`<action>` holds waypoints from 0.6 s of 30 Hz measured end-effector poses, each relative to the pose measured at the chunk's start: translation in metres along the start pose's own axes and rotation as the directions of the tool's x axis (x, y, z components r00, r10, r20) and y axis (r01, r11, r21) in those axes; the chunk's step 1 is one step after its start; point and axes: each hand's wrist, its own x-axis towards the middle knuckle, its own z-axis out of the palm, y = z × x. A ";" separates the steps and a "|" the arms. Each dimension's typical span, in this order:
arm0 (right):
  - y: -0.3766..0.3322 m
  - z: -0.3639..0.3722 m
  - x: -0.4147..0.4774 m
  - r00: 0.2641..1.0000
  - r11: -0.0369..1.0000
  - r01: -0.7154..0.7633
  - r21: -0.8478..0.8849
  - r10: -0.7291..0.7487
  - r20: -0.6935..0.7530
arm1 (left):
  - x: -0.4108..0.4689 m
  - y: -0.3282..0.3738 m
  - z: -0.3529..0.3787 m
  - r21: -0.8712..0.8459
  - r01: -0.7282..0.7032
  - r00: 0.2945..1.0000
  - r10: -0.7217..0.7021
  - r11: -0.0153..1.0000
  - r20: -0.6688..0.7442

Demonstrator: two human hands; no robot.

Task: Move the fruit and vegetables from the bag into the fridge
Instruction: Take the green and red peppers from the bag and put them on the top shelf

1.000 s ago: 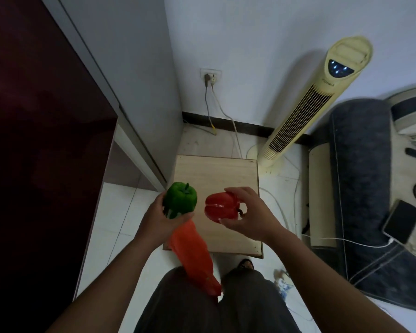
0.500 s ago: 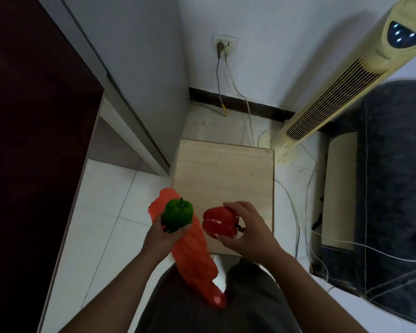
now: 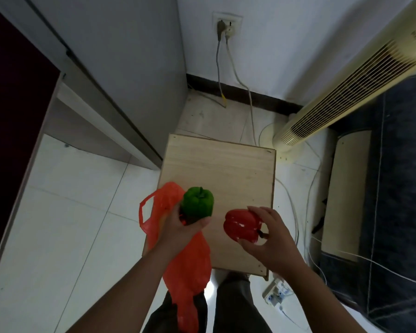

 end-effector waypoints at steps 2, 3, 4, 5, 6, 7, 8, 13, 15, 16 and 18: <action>0.004 -0.004 -0.002 1.000 1.000 0.007 -0.009 -0.007 0.013 | -0.002 -0.002 0.004 -0.001 -0.004 1.000 0.004 1.000 -0.002; 0.005 -0.005 -0.004 1.000 1.000 0.013 -0.014 -0.013 0.021 | -0.003 -0.003 0.006 0.000 -0.006 1.000 0.006 1.000 -0.003; 0.006 -0.007 -0.005 0.999 1.000 0.017 -0.019 -0.016 0.027 | -0.004 -0.003 0.009 0.006 -0.006 1.000 0.006 1.000 -0.003; 0.008 -0.009 -0.007 0.999 1.000 0.016 -0.021 -0.015 0.031 | -0.004 -0.003 0.012 0.012 -0.005 1.000 0.005 1.000 -0.004; 0.010 -0.011 -0.008 0.999 1.000 0.012 -0.018 -0.011 0.031 | -0.005 -0.002 0.015 0.018 -0.005 1.000 0.005 1.000 -0.005; 0.013 -0.014 -0.009 1.000 1.000 0.006 -0.012 -0.006 0.029 | -0.005 -0.003 0.020 0.022 0.000 1.000 0.000 1.000 -0.005; 0.016 -0.017 -0.009 1.000 1.000 0.001 -0.008 -0.001 0.026 | -0.005 -0.003 0.024 0.024 0.008 1.000 -0.008 1.000 -0.001; 0.038 -0.037 -0.013 0.999 0.999 -0.032 0.000 0.032 -0.023 | -0.001 0.005 0.058 0.010 0.008 0.998 -0.009 1.000 0.062; 0.049 -0.048 -0.016 0.997 0.999 -0.053 0.009 0.053 -0.048 | 0.003 0.011 0.077 0.017 0.001 0.996 -0.003 1.000 0.094; 0.054 -0.055 -0.018 0.996 0.998 -0.066 0.014 0.066 -0.056 | 0.005 0.014 0.087 0.019 -0.005 0.994 0.003 1.000 0.110; 0.066 -0.067 -0.023 0.993 0.996 -0.093 0.014 0.094 -0.074 | 0.012 0.020 0.108 0.013 -0.017 0.990 0.015 1.000 0.142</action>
